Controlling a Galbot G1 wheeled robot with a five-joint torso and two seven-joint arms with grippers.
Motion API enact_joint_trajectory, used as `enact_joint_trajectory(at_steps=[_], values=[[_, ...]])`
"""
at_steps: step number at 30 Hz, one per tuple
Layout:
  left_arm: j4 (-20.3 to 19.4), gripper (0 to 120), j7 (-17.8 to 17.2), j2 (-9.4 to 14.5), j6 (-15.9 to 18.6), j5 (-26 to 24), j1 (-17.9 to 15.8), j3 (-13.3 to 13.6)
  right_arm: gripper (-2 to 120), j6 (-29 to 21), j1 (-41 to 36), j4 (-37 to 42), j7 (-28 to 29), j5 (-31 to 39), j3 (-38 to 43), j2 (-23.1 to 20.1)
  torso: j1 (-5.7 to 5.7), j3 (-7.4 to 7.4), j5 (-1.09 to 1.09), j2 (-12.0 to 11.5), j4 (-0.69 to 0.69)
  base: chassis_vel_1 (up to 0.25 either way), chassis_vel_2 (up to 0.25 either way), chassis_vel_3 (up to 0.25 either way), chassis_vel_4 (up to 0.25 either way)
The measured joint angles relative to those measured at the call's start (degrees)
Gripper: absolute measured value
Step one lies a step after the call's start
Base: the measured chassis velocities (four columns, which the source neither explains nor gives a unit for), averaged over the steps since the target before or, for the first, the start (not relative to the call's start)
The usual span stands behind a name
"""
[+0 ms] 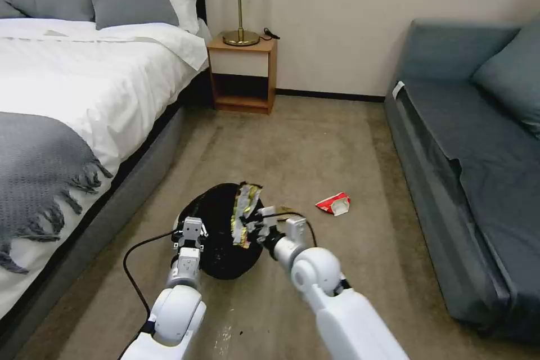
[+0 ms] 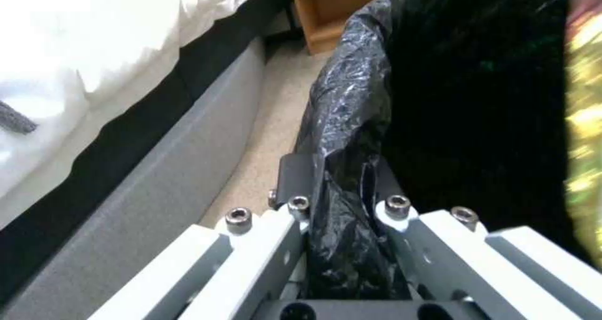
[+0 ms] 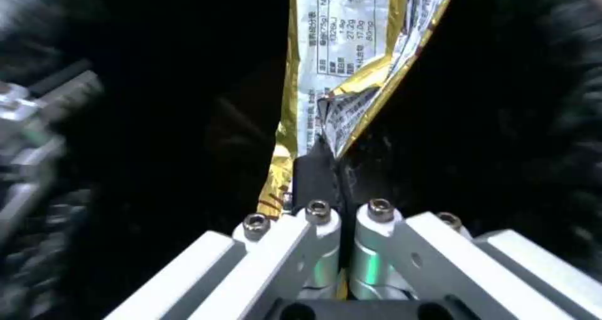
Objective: Pick up the trash bin, then pick up the garbage on the floor and place it into the trash bin.
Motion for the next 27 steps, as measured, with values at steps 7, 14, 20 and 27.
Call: enact_joint_trajectory(at_steps=[7, 14, 20, 27], values=[[-0.5, 4, 0.1, 0.1, -0.3, 0.5, 1.0, 0.1, 0, 1.4, 0.2, -3.0, -0.2, -2.2, -0.7, 0.9, 0.00, 0.00, 0.00, 0.0, 0.00, 0.000, 0.000, 0.000, 0.000], [-0.7, 4, 0.1, 0.0, -0.4, 0.5, 0.7, 0.5, 0, 2.0, -0.3, -4.1, 0.3, -6.0, -1.5, 1.5, 0.00, 0.00, 0.00, 0.0, 0.00, 0.000, 0.000, 0.000, 0.000], [-0.3, 4, 0.2, 0.0, -0.4, 0.5, 0.5, 0.4, 22, 1.7, -1.1, -3.1, 0.9, -6.7, -1.8, 1.8, 0.00, 0.00, 0.01, 0.0, 0.00, 0.000, 0.000, 0.000, 0.000], [-0.4, 4, 0.2, 0.0, -0.5, 0.2, 0.3, 0.0, 45, 1.8, -1.8, -2.9, 1.3, -7.2, -1.1, 1.8, 0.00, 0.00, 0.01, 0.0, 0.00, 0.000, 0.000, 0.000, 0.000]])
